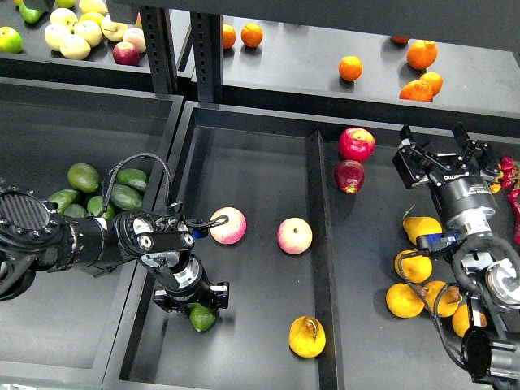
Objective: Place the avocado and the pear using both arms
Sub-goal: 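Close the left gripper around the green avocado, then lift the avocado and carry it onto the avocado pile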
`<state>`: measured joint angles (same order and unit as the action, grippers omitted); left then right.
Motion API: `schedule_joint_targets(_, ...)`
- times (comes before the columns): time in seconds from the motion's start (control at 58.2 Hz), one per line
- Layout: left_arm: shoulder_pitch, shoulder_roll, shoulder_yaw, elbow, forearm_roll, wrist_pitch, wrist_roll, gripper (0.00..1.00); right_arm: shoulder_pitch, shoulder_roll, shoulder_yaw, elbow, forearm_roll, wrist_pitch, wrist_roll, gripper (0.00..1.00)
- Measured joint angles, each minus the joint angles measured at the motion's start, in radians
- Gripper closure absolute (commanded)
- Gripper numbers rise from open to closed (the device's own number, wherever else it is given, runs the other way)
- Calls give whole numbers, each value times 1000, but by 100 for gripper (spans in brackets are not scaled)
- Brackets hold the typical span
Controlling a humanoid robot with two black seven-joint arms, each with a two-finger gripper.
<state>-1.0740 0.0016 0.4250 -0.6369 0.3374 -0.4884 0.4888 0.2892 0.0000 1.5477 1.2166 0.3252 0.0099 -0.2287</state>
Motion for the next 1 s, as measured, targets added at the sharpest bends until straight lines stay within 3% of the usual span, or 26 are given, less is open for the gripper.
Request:
schedule_joint_targets(0.155,2,0,-15,6,-5,0,0,76,-1,0,0,0,0,1,0,1)
schedule_joint_targets(0.464,-12,1,-32,-12,-27,0,0,76,-11,0,-2,0,0,3,0,0)
schedule_joint_targets(0.687,-59,15,-122,-22,-29,-1,0,76,-15,0,-3,0,0,14,0,1)
schedule_joint_targets(0.996,-163,148,-173,-31,-32,-1,0,76,-27,0,-8,2,0,17,-1,1)
